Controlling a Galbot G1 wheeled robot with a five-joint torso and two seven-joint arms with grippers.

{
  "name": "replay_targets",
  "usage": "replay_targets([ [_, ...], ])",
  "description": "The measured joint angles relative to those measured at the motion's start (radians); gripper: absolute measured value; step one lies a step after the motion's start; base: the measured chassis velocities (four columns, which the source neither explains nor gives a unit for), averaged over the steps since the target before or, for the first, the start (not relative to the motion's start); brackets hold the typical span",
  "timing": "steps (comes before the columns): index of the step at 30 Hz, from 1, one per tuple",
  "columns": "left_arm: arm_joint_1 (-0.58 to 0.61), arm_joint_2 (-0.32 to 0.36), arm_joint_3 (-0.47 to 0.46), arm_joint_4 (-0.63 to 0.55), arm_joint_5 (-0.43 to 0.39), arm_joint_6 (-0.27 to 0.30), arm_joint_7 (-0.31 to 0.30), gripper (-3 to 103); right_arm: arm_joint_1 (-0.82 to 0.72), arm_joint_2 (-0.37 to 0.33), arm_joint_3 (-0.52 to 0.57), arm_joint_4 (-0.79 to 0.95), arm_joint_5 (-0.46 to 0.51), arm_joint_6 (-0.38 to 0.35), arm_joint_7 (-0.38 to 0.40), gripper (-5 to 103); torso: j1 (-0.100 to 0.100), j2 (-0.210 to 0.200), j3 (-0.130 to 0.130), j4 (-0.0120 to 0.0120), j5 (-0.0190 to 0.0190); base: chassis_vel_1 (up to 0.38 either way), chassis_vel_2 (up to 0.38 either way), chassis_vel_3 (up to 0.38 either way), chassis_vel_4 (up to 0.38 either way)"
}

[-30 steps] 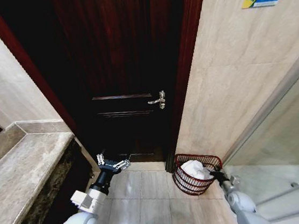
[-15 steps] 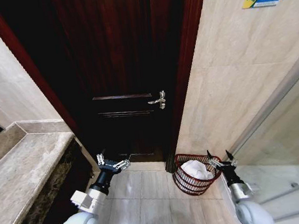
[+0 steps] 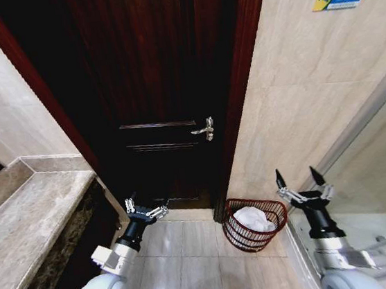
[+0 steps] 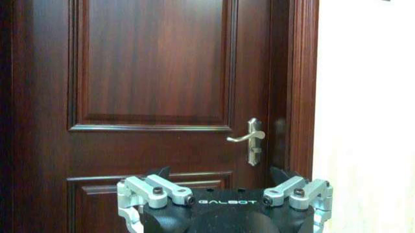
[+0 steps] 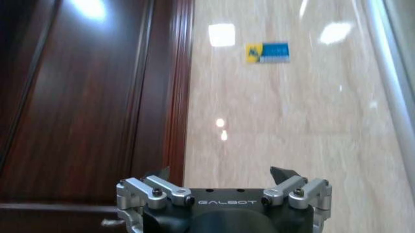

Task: Discard the used towel into the hamper.

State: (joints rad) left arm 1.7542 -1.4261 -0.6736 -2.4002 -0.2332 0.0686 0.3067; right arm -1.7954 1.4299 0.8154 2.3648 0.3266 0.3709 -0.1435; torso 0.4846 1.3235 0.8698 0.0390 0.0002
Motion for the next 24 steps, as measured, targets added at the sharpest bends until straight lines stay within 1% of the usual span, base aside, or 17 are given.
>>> replay_targets([
  [3,0.000,0.000,0.000,0.000,0.000,0.000,0.000,100,0.012,-0.006,0.015,0.000,0.020,0.062,-0.006,100,0.000,0.000,0.000,-0.0001,-0.0001,0.000,0.000,0.000,0.000],
  [4,0.000,0.000,0.000,0.000,0.000,0.000,0.000,100,0.012,-0.006,0.015,0.000,0.020,0.062,-0.006,100,0.000,0.000,0.000,-0.0001,-0.0001,0.000,0.000,0.000,0.000],
  [5,0.000,0.000,0.000,0.000,0.000,0.000,0.000,100,0.025,-0.008,0.016,0.000,0.025,0.091,-0.008,100,0.000,0.000,0.000,0.0000,-0.0001,0.000,0.000,0.000,0.000],
  [7,0.000,0.000,0.000,0.000,0.000,0.000,0.000,100,0.041,-0.008,0.024,0.006,0.024,0.111,-0.009,100,0.000,0.000,0.000,0.0000,0.0000,0.000,0.000,0.000,0.000],
  [12,0.000,0.000,0.000,0.000,0.000,0.000,0.000,100,0.052,-0.005,0.037,0.039,0.026,0.114,-0.009,100,0.000,0.000,0.000,0.0000,-0.0002,0.000,0.000,0.000,0.000],
  [19,0.000,0.000,0.000,0.000,0.000,0.000,0.000,100,0.047,-0.016,0.100,0.101,0.087,0.101,-0.011,100,0.000,0.000,0.000,0.0000,-0.0003,0.000,0.000,0.000,0.000],
  [24,0.000,0.000,0.000,0.000,0.000,0.000,0.000,100,0.050,-0.020,0.112,0.122,0.103,0.084,-0.013,100,0.000,0.000,0.000,0.0000,-0.0003,-0.043,-0.047,-0.042,-0.039],
])
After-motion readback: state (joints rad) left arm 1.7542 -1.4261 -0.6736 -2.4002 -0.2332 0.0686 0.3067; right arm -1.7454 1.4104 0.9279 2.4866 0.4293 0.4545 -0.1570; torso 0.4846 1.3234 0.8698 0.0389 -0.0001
